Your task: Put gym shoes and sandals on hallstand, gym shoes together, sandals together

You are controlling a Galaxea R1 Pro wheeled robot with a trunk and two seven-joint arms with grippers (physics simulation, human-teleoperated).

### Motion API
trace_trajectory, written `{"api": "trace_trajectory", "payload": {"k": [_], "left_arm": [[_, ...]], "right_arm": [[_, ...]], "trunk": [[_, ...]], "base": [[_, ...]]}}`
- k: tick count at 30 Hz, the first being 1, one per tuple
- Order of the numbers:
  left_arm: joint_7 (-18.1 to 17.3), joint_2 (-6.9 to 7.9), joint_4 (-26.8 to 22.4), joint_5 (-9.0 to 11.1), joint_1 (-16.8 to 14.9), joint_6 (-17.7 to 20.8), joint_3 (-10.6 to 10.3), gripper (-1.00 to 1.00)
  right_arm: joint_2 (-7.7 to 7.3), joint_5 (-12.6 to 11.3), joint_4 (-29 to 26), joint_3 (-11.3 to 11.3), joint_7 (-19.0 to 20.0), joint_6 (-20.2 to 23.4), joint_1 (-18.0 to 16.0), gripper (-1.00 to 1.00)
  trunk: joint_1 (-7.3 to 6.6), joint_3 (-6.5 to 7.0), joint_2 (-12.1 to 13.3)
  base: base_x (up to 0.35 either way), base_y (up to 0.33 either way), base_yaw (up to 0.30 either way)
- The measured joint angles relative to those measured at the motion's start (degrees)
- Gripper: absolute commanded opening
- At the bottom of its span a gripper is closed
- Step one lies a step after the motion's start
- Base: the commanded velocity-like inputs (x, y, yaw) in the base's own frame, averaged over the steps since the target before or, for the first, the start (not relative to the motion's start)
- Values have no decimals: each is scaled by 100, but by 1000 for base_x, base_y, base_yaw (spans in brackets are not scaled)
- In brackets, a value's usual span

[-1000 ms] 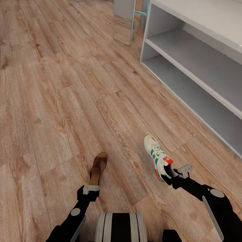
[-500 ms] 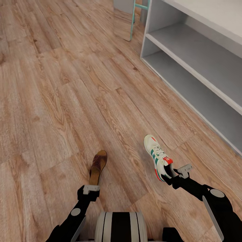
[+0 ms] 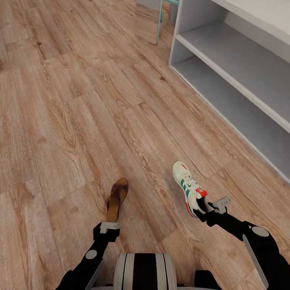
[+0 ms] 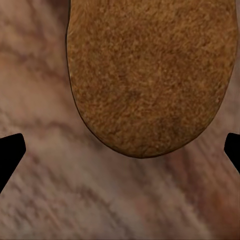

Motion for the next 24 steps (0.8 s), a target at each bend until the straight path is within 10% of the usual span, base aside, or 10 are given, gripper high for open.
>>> {"api": "trace_trajectory", "payload": {"k": [24], "left_arm": [[-9,-2,-3,-25,0,0,-3,100]], "right_arm": [[-3,0,0,0,0,0,0,-100]], "trunk": [[0,-5,0]], "base": [[22,0,0]]}}
